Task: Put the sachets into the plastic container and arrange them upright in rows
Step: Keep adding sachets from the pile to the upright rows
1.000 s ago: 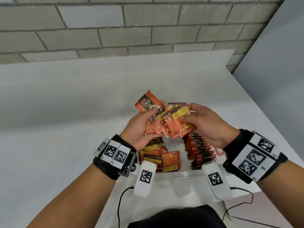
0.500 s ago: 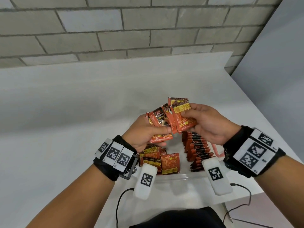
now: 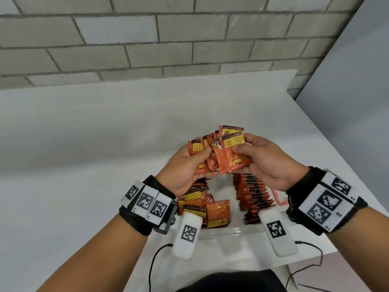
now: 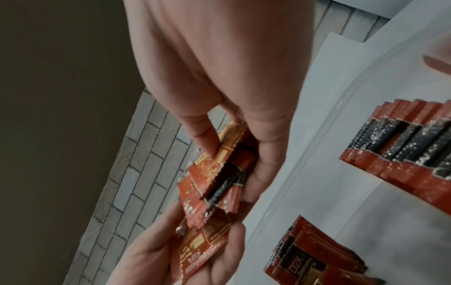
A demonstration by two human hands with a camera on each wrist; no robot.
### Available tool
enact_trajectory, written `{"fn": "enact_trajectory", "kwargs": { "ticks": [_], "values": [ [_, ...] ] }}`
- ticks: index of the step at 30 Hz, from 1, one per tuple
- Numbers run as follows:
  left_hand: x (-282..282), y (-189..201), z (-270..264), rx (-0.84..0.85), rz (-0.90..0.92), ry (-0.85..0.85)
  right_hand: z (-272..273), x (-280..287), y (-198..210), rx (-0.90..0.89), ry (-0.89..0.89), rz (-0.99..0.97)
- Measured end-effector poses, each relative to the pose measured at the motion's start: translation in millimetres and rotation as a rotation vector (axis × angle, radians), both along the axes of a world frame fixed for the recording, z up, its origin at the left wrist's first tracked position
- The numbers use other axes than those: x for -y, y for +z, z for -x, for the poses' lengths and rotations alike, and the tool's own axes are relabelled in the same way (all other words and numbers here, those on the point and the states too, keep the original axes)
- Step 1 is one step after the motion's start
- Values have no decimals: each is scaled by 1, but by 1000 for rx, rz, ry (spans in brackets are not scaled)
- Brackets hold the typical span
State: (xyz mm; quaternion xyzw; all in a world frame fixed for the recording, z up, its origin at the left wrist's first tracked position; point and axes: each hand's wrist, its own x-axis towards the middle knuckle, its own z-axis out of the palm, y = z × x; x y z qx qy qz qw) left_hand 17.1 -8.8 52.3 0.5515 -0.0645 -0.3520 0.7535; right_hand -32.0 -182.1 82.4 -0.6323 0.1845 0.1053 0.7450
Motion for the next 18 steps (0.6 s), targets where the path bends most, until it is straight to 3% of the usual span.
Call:
{"fn": "enact_trajectory", "kwargs": {
  "ticks": [4,8,10,15,18],
  "values": [
    [2,2,-4,45,57,-20,-3,-2,5,57,-45,-72],
    [11,0,0,117,191,-58,-2,-16,9,96,50,-81],
    [18,1,2,75,244,-13,-2,-25,8,126,113,90],
    [20,-2,1,-136,319,63,-8,-23,7,80,289,915],
    [18,-3,1,-217,335,92,-7,-17,17,155,284,1003]
  ]
}}
